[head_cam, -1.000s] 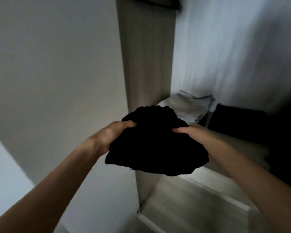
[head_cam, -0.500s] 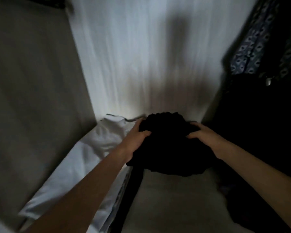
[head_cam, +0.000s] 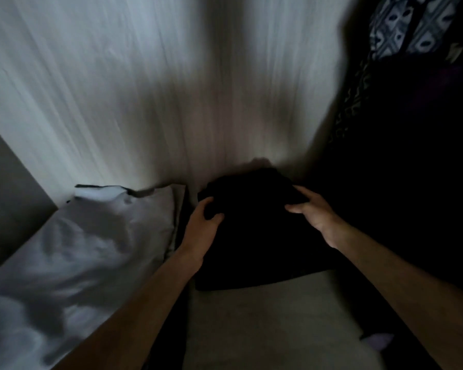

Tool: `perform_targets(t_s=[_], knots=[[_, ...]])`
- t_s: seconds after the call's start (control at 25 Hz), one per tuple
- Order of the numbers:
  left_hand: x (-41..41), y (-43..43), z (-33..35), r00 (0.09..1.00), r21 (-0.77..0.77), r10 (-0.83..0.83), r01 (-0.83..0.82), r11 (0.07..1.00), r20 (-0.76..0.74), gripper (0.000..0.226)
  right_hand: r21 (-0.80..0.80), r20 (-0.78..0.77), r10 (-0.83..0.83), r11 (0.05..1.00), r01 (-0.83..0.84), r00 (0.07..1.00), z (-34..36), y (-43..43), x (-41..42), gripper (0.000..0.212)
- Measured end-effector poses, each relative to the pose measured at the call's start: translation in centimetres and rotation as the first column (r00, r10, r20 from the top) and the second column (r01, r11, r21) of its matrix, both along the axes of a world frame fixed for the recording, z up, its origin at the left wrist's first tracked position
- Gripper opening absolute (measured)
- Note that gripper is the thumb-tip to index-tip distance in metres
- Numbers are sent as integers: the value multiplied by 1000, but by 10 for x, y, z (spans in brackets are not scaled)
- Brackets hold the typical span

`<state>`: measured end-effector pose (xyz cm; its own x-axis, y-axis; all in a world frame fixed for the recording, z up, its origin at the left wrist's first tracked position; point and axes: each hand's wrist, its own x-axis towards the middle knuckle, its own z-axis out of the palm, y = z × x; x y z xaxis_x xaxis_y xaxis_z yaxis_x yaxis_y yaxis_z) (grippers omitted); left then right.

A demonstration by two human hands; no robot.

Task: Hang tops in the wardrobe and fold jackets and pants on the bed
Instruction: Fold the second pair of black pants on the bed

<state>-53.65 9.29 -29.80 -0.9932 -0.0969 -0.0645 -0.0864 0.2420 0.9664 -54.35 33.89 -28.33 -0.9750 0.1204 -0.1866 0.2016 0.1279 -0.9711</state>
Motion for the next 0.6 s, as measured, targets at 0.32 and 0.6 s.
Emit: perform_targets(t_s=[0.32,0.6], knots=[[-2,2,17,941,-743,-74,-210,636,-329,55,881,-351,124,381,282,928,3,-30,-12,59],[-34,12,-32,976,-927,-205,15,375,-68,78,971,10,292,226,-79,956,-32,-52,-39,65]])
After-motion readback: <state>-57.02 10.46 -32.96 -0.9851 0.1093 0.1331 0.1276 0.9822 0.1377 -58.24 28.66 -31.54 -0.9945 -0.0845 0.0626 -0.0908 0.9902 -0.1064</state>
